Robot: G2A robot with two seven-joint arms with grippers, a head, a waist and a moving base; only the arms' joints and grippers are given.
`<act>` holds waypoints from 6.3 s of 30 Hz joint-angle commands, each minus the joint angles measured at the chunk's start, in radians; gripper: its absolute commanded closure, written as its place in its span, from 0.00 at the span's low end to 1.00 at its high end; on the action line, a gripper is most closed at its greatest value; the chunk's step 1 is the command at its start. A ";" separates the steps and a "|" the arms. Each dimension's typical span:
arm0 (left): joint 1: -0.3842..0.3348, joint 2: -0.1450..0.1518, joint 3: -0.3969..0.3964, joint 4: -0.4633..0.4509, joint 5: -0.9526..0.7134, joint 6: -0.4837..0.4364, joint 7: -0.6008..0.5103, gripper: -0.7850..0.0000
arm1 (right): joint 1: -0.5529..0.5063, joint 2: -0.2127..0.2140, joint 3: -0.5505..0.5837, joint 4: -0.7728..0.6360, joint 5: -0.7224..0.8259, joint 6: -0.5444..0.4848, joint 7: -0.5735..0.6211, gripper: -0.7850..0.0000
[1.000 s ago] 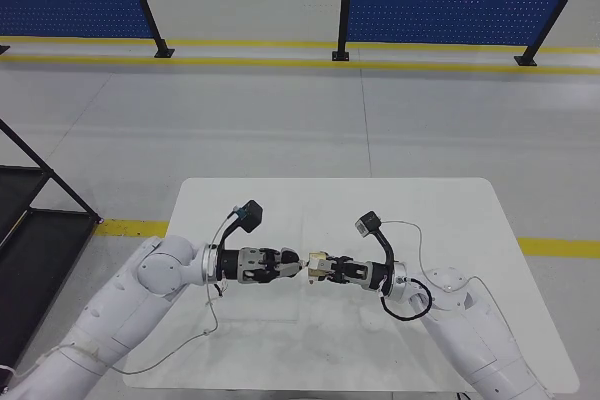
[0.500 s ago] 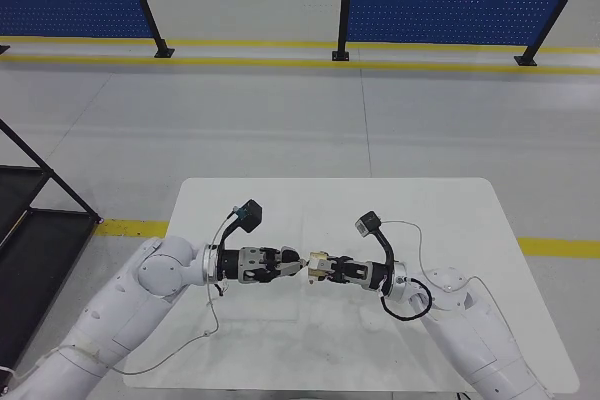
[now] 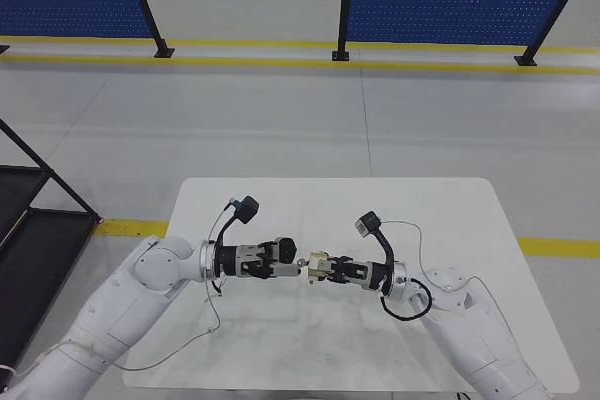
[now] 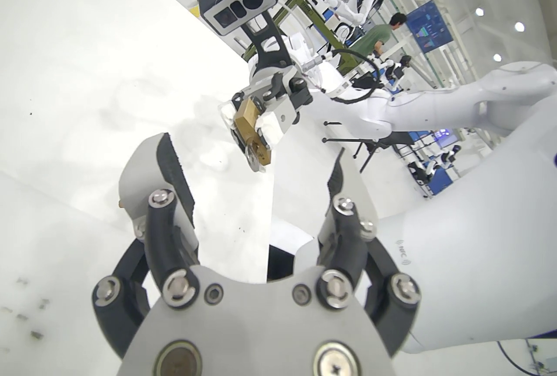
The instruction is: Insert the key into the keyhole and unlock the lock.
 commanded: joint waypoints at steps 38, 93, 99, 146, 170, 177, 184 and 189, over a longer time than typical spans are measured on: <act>-0.038 -0.023 0.038 0.049 -0.145 0.101 -0.122 1.00 | 0.000 0.000 0.000 0.000 0.000 0.000 0.000 1.00; -0.007 -0.036 0.010 0.012 0.004 0.013 -0.036 1.00 | 0.000 0.000 0.000 0.000 0.000 0.000 0.000 1.00; -0.023 -0.039 0.019 0.043 -0.092 0.051 -0.083 1.00 | 0.000 0.000 0.000 0.000 0.000 0.000 0.000 1.00; -0.080 -0.080 0.062 0.153 -0.306 0.174 -0.235 1.00 | 0.000 0.000 0.000 0.000 0.000 0.000 0.000 1.00; -0.065 -0.085 0.037 0.125 -0.210 0.089 -0.221 1.00 | 0.000 0.000 0.000 0.000 0.000 0.000 0.000 1.00; -0.052 -0.082 0.015 0.100 -0.124 0.052 -0.181 1.00 | 0.000 0.000 0.000 0.000 0.000 0.000 0.000 1.00; -0.030 -0.080 0.000 0.065 -0.044 0.017 -0.125 1.00 | 0.000 0.000 0.000 0.000 0.000 0.000 0.000 1.00; -0.021 -0.079 -0.008 0.052 -0.011 -0.002 -0.105 1.00 | 0.000 0.000 0.000 0.000 0.000 0.000 0.000 1.00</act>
